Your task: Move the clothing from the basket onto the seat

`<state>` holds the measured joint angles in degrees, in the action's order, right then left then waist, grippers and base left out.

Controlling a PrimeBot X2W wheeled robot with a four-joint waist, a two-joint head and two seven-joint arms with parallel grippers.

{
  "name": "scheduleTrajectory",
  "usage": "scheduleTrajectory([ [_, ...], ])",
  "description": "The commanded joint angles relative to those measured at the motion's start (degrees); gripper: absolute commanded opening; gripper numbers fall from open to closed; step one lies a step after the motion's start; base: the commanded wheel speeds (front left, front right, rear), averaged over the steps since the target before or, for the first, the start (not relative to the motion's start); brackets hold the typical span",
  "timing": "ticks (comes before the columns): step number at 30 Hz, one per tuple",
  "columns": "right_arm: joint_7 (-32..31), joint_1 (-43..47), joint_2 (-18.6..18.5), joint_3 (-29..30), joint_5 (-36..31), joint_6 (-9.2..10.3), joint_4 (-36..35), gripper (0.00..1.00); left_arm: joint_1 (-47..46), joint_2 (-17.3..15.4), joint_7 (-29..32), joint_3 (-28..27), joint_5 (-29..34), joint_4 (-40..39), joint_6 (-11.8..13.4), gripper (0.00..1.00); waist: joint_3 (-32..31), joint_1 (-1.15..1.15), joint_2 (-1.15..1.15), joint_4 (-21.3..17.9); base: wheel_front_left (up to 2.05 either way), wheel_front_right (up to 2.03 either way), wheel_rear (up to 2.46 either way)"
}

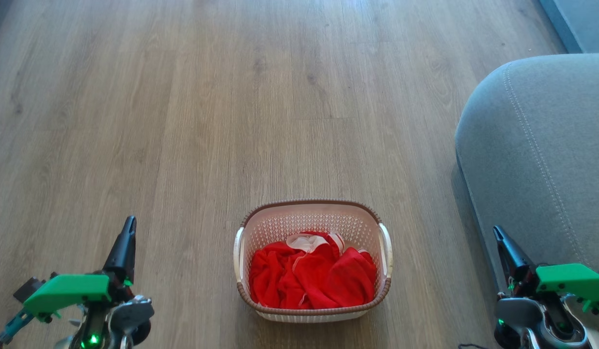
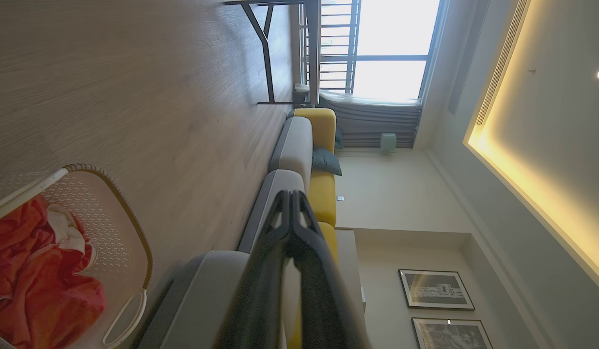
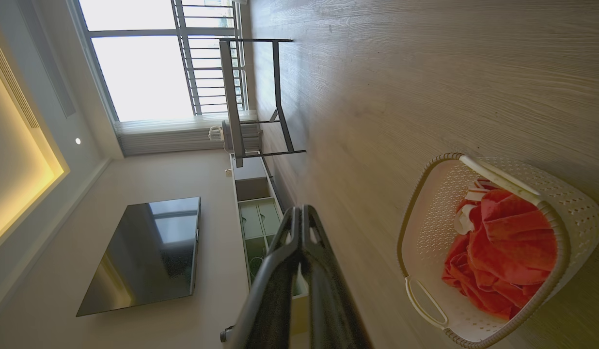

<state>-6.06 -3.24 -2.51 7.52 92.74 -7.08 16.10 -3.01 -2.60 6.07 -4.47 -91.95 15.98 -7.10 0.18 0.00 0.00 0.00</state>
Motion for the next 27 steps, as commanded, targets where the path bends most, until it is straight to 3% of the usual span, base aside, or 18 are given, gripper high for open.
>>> scheduleTrajectory([
  [1, -0.42, -2.94, -0.37, -1.01, -0.56, -0.41, -2.08, 0.0, -3.18, -0.28, 0.4, -2.03, -0.24, -1.95, -0.39, 0.0, 0.0, 0.0, 0.0, 0.0, 0.0, 0.0, 0.0],
  [16, -0.42, -2.94, -0.37, -1.02, -0.56, -0.41, -2.08, 0.0, -3.18, -0.28, 0.4, -2.03, -0.24, -1.95, -0.39, 0.0, 0.0, 0.0, 0.0, 0.0, 0.0, 0.0, 0.0],
  [17, 0.0, 0.0, 0.0, 0.0, 0.0, 0.0, 0.0, 1.0, 0.0, 0.0, 0.0, 0.0, 0.0, 0.0, 0.0, 1.0, 0.0, 0.0, 0.0, 0.0, 0.0, 0.0, 0.0],
  [22, 0.09, 2.05, 0.49, -0.35, 0.01, 0.0, 4.43, 1.0, 2.94, 0.13, -0.04, 0.23, 0.01, 4.42, 0.07, 1.0, 0.01, 0.0, 0.0, 0.0, 0.0, 0.0, 0.0],
  [27, 0.41, 0.85, 0.42, -0.74, -0.38, -0.02, 4.56, 1.0, 1.8, 0.1, -0.48, 0.15, 0.21, 4.71, 0.05, 1.0, 0.08, 0.0, 0.0, -0.01, 0.0, 0.0, 0.0],
])
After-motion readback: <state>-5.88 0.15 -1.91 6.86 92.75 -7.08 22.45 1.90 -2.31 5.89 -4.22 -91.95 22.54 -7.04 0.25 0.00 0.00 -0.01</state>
